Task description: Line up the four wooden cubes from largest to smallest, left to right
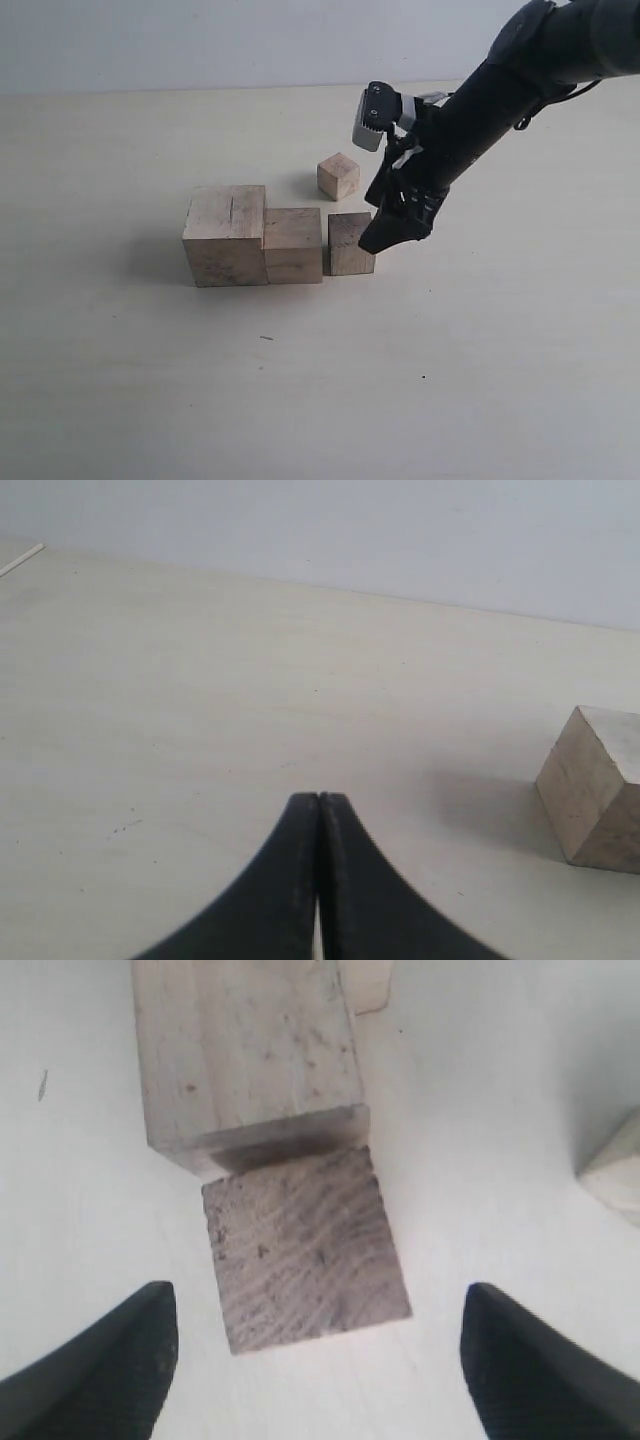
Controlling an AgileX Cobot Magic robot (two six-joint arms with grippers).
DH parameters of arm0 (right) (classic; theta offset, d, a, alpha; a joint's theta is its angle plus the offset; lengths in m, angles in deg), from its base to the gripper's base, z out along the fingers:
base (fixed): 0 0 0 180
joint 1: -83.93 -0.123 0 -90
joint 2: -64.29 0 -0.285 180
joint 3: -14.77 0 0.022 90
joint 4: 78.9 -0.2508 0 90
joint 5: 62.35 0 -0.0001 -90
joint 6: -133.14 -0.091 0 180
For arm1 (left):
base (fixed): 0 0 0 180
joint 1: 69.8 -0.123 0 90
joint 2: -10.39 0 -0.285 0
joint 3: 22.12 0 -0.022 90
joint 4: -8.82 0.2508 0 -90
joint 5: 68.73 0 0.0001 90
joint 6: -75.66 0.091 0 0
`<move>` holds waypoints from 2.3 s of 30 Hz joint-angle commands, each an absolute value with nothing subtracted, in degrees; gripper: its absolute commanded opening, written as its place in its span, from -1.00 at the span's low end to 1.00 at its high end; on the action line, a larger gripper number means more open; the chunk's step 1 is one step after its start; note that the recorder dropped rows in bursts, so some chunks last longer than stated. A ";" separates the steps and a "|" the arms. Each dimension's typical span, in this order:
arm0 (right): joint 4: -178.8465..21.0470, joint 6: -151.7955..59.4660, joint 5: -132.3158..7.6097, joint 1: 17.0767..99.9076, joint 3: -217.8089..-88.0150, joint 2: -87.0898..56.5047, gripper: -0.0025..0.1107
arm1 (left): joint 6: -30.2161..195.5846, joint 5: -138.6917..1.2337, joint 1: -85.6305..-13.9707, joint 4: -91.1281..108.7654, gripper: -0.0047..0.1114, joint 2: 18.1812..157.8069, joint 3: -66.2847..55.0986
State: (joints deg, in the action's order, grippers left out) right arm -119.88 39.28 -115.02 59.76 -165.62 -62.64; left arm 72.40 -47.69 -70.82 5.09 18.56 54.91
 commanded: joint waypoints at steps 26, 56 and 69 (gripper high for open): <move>-114.93 25.05 -103.83 59.58 -165.57 -65.74 0.36 | 72.57 -48.22 -70.35 5.21 -0.92 18.18 55.10; -103.40 -6.39 -88.19 57.47 -167.40 -57.52 0.19 | 72.57 -48.22 -70.35 5.21 -0.92 18.18 55.10; -105.84 -7.54 -87.76 54.22 -177.04 -67.47 0.38 | 72.57 -48.22 -70.35 5.21 -0.92 18.18 55.10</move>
